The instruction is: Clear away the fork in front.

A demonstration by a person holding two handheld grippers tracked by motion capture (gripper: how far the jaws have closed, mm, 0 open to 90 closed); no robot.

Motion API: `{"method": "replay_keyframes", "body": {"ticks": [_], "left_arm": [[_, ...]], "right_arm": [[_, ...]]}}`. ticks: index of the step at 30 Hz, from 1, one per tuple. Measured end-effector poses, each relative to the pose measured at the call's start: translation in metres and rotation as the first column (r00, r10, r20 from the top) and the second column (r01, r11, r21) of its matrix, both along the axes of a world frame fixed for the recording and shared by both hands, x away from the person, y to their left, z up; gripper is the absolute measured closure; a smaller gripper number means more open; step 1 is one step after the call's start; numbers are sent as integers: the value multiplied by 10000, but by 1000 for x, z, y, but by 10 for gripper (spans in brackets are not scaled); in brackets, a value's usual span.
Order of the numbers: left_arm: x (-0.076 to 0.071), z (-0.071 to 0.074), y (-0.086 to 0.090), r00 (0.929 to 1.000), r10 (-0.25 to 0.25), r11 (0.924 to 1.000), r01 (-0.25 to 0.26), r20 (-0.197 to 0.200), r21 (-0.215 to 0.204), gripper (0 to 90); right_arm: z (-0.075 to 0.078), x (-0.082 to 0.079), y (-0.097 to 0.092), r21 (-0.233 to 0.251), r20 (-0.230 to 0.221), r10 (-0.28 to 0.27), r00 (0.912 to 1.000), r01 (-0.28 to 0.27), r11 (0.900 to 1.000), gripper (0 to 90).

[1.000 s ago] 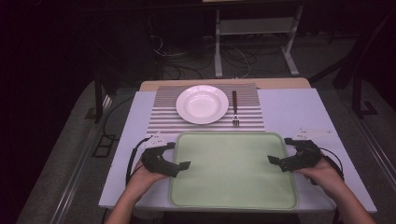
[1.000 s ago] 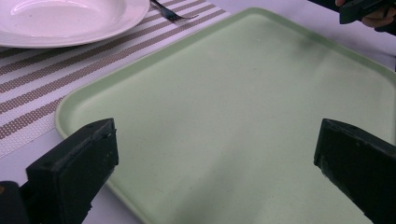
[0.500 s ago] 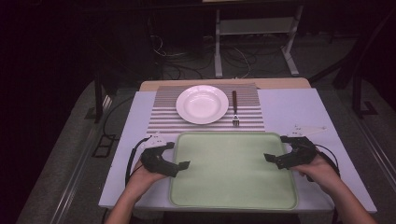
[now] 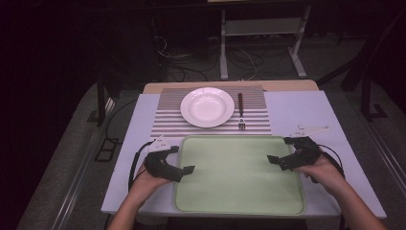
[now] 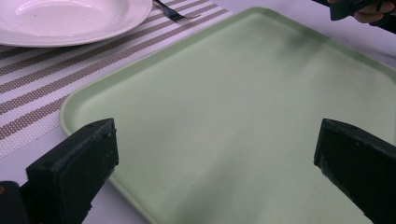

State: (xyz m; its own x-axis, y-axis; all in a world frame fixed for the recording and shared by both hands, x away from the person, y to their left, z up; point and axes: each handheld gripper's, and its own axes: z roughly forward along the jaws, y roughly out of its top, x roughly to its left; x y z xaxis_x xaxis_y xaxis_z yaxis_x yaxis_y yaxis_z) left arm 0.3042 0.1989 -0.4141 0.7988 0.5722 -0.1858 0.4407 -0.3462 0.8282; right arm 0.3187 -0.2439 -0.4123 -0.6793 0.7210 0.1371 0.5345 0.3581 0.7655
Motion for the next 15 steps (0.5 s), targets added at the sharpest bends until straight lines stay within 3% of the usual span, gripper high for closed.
{"method": "replay_keyframes", "body": {"ticks": [15], "left_arm": [[0, 1, 0, 10000, 8, 10000, -8, -3, -19, 0]], "right_arm": [[6, 17, 7, -18, -10, -51, 10000, 51, 10000, 0]]}}
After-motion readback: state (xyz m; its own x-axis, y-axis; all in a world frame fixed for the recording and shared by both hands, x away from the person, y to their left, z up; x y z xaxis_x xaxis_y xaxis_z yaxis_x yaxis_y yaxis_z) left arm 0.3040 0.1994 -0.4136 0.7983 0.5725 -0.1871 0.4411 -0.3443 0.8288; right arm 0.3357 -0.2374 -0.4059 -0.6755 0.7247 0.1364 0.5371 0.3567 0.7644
